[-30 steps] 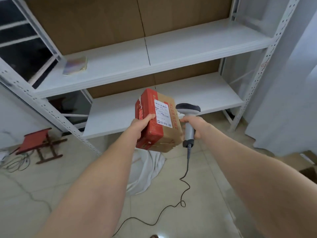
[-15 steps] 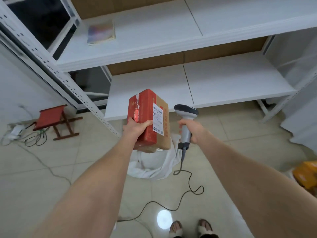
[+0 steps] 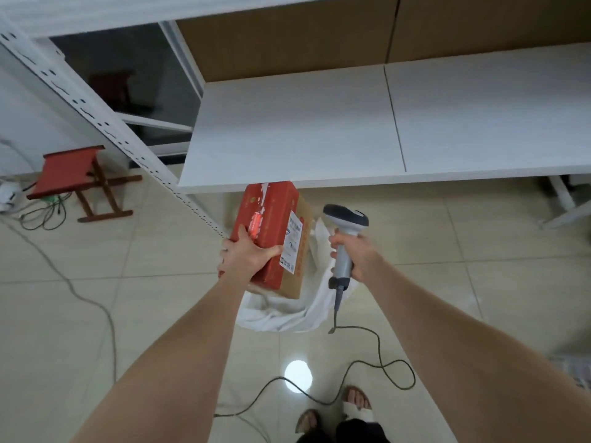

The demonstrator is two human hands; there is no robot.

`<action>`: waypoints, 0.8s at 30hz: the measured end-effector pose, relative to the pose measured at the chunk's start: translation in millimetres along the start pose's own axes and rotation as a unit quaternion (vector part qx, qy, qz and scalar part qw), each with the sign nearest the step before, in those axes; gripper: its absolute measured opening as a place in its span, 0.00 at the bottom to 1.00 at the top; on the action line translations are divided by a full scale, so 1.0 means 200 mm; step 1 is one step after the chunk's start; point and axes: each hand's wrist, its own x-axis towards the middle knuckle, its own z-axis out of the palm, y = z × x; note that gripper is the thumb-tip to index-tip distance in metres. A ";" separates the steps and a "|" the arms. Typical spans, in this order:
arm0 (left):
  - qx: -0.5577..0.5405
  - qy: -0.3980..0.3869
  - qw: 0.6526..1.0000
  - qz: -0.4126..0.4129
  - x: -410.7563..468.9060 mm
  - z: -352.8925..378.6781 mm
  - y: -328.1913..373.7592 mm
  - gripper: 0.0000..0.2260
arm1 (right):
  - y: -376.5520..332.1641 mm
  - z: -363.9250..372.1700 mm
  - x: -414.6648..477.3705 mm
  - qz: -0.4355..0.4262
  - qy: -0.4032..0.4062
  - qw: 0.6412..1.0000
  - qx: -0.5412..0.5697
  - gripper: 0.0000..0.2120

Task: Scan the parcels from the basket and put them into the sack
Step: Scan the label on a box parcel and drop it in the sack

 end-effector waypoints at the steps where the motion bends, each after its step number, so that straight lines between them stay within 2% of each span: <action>1: 0.007 -0.004 1.000 -0.003 0.07 0.08 -0.03 0.51 | 0.05 0.01 0.09 0.007 0.002 1.000 -0.004 0.15; 6: 0.024 -0.017 1.000 -0.011 0.45 0.55 -0.22 0.51 | 0.38 0.03 0.61 0.024 0.004 1.000 -0.011 0.16; 13: 0.057 0.003 0.998 0.012 0.93 1.18 -0.45 0.52 | 0.83 0.01 1.30 0.038 0.011 0.999 -0.008 0.18; 16: 0.033 -0.012 0.999 0.009 1.10 1.43 -0.51 0.52 | 0.97 0.01 1.53 0.046 0.005 0.999 -0.012 0.17; 18: -0.026 -0.044 0.999 0.003 1.19 1.57 -0.54 0.51 | 1.05 0.00 1.66 0.054 -0.003 0.998 -0.014 0.16; 21: -0.186 -0.124 0.974 0.031 1.30 1.72 -0.56 0.42 | 1.14 -0.01 1.80 0.055 -0.016 0.998 -0.015 0.14; 24: -0.314 -0.183 0.931 0.028 1.36 1.83 -0.57 0.23 | 1.17 -0.04 1.90 0.018 0.015 1.000 -0.001 0.12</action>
